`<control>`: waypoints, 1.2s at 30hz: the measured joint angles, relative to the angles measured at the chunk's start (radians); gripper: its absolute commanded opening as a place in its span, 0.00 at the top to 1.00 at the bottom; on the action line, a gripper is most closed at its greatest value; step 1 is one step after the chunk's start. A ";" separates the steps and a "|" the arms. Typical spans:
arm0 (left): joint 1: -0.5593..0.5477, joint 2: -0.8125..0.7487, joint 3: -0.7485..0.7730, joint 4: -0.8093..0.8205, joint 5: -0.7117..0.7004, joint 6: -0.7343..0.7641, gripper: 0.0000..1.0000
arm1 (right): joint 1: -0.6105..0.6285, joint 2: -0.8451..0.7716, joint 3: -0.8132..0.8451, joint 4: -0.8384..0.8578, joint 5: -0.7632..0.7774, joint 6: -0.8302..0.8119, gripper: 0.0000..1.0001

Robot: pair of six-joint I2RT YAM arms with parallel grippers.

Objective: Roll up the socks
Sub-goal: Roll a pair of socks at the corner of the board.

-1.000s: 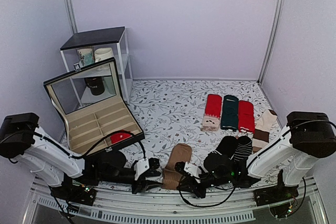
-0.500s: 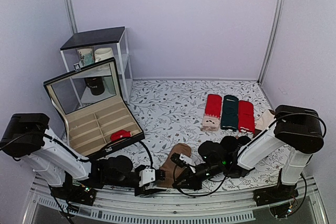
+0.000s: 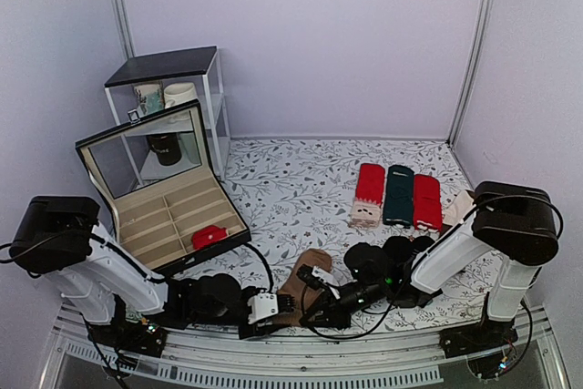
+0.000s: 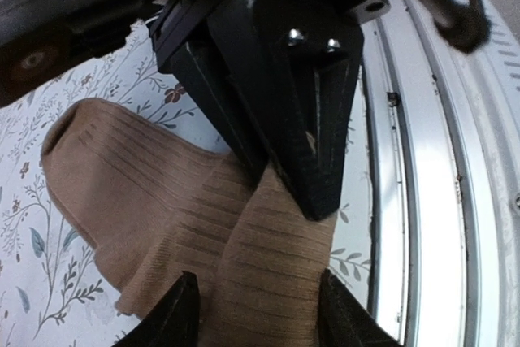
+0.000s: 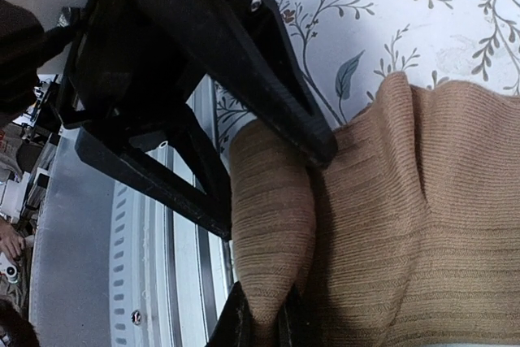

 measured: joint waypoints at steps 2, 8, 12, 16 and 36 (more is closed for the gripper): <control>-0.001 0.007 0.009 -0.015 0.004 -0.001 0.70 | -0.003 0.002 0.000 0.000 -0.005 0.000 0.94; -0.005 0.017 0.026 -0.046 0.028 -0.020 0.77 | -0.011 0.010 0.000 0.010 -0.027 0.000 0.93; -0.006 0.020 0.034 -0.056 0.038 -0.042 1.00 | -0.013 0.012 0.000 0.012 -0.031 0.000 0.80; -0.005 0.020 0.045 -0.069 0.049 -0.076 1.00 | -0.014 -0.003 -0.008 0.010 -0.027 0.005 0.64; 0.102 0.075 0.138 -0.171 0.362 -0.392 1.00 | 0.280 -0.369 -0.215 0.037 0.709 -0.446 0.57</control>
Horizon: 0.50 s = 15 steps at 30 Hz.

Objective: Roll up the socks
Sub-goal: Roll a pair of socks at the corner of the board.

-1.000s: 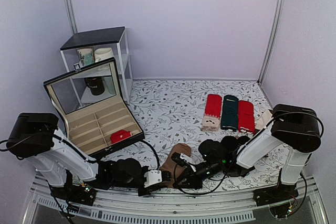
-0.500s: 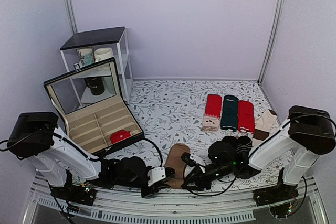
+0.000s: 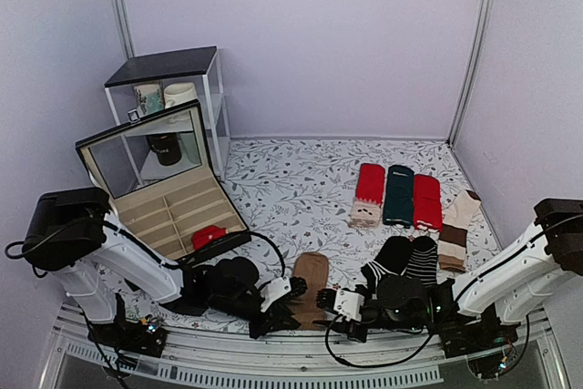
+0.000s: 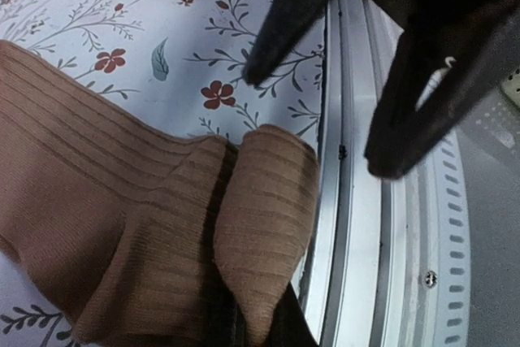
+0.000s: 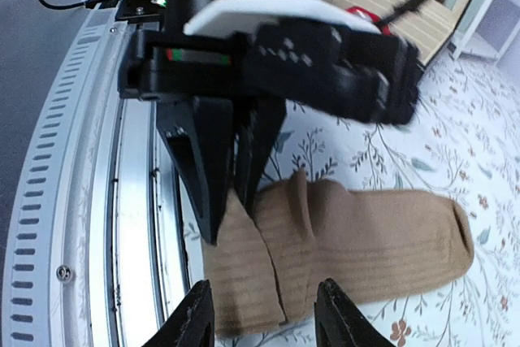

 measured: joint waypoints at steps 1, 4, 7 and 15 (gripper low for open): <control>0.001 0.002 0.000 0.002 0.005 -0.003 1.00 | 0.007 0.010 0.015 -0.003 0.009 -0.016 0.57; 0.007 0.005 0.000 0.007 0.021 -0.017 1.00 | 0.030 0.034 0.046 -0.023 0.014 -0.062 0.58; 0.011 0.008 -0.003 0.016 0.027 -0.024 1.00 | 0.037 0.040 0.046 -0.047 0.002 -0.072 0.58; 0.019 0.013 -0.011 0.037 0.041 -0.036 1.00 | 0.043 0.077 0.048 -0.095 -0.013 -0.071 0.58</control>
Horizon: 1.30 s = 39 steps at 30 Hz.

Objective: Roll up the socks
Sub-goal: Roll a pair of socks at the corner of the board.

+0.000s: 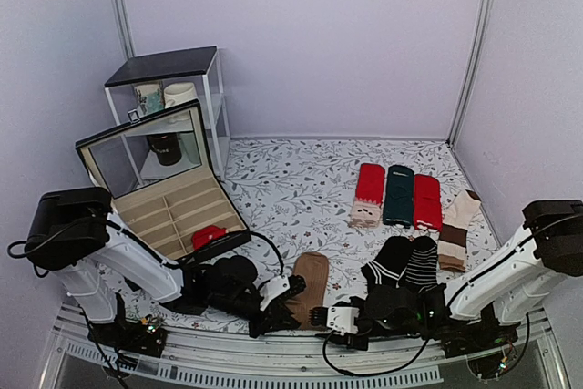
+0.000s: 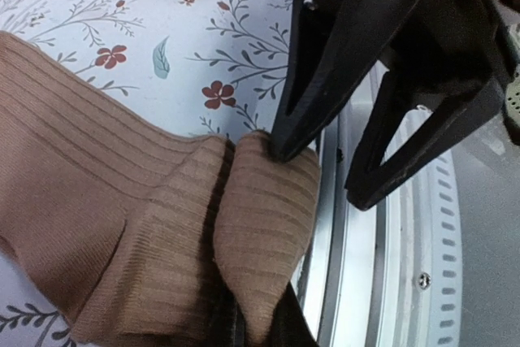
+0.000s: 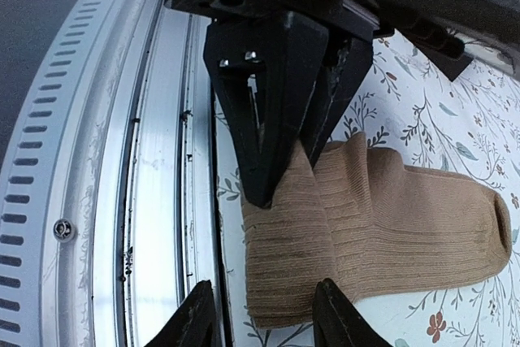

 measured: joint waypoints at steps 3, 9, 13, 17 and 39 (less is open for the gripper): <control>0.001 0.002 -0.002 0.006 0.004 -0.002 1.00 | 0.000 0.026 0.014 -0.008 0.002 -0.001 0.58; 0.001 0.004 -0.007 0.019 0.006 -0.004 1.00 | 0.000 0.079 0.045 -0.018 0.008 -0.002 0.61; 0.003 0.008 -0.010 0.031 0.016 -0.006 1.00 | 0.000 0.119 0.069 -0.014 0.022 0.002 0.84; 0.005 0.003 -0.025 0.046 0.018 -0.006 0.97 | -0.003 0.131 0.085 -0.017 0.037 0.030 0.98; -0.080 -0.309 -0.164 0.030 -0.293 0.393 0.47 | -0.257 0.144 0.134 -0.092 -0.500 0.474 0.97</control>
